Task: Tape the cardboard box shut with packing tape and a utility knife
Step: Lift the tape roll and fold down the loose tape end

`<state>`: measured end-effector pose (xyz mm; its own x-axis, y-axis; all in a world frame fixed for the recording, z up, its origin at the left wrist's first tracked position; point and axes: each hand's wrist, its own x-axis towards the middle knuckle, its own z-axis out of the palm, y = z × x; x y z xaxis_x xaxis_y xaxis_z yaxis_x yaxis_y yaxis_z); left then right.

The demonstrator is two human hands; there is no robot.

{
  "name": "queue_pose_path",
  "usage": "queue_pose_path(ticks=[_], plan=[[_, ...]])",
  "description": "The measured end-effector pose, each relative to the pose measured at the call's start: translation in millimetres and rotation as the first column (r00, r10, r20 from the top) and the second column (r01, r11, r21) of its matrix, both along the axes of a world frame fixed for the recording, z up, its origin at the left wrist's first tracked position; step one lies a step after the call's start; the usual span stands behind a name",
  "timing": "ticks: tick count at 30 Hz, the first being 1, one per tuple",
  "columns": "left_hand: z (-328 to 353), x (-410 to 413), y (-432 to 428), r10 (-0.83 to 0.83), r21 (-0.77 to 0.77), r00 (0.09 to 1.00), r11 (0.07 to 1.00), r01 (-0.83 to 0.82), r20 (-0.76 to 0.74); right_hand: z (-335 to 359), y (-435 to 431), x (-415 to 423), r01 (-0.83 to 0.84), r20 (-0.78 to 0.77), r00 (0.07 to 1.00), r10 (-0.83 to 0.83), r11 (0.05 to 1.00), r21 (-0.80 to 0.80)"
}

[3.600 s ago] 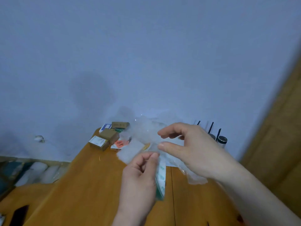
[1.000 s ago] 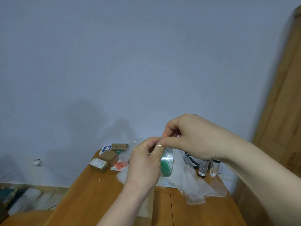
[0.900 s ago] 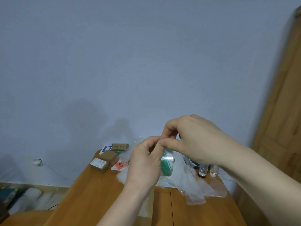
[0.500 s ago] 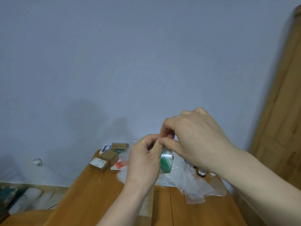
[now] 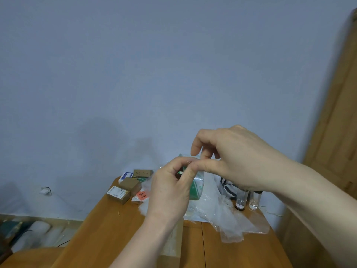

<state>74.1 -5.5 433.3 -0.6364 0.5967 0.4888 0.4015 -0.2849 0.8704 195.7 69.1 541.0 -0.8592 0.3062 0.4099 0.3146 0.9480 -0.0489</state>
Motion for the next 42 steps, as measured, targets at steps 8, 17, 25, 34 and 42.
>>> queue_pose_path(ticks=[8, 17, 25, 34, 42], plan=[[-2.0, -6.7, -3.7, 0.099, 0.02, 0.984, 0.995, -0.097, -0.149, 4.2, -4.7, -1.1, 0.009, 0.048, 0.999, -0.01, 1.0, 0.018], [-9.0, -6.2, -4.3, 0.18, 0.036, 0.953, 0.984, -0.177, -0.245, -0.7, -18.8, -3.6, 0.116, 0.023, 0.993, -0.118, 0.989, 0.096], [-16.0, -7.5, -3.8, 0.228, 0.044, 0.911, 0.973, -0.226, -0.344, -6.3, -24.3, -6.1, 0.195, 0.017, 0.98, -0.197, 0.976, 0.101], [-19.5, -3.7, -1.2, 0.203, 0.073, 0.915, 0.979, -0.189, -0.35, -12.6, -27.5, -6.9, 0.201, 0.018, 0.979, -0.203, 0.978, 0.059], [-17.5, -8.7, -0.7, 0.203, 0.109, 0.932, 0.978, -0.178, -0.3, -15.7, -22.2, -5.7, 0.218, -0.004, 0.975, -0.222, 0.961, -0.169]])
